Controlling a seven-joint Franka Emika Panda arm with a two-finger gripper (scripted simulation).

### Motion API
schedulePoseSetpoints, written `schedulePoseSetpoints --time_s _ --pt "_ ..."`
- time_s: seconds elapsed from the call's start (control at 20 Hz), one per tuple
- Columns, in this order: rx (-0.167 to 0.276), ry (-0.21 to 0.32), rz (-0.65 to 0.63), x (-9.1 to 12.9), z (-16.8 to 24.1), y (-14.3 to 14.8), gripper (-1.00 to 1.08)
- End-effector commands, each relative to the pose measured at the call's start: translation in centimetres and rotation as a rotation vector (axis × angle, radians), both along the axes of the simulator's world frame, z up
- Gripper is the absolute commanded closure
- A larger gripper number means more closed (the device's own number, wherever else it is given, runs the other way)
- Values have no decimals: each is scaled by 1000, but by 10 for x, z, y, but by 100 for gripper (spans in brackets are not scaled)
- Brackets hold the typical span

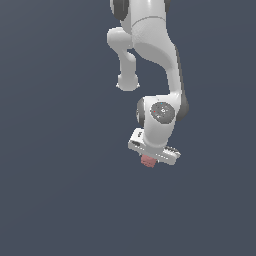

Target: Pick up the object and move it to a goal position.

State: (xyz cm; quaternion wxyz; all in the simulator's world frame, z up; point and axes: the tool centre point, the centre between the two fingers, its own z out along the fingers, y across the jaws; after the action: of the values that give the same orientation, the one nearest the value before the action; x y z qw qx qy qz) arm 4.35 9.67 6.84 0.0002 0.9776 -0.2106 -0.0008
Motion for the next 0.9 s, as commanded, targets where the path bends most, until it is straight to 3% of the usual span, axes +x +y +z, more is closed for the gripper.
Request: schedulePoseSetpoints --time_s 0.0,0.85 --pt "0 -2 0 0 18 -2 108" --pt "0 -2 -1 0 209 -21 108"
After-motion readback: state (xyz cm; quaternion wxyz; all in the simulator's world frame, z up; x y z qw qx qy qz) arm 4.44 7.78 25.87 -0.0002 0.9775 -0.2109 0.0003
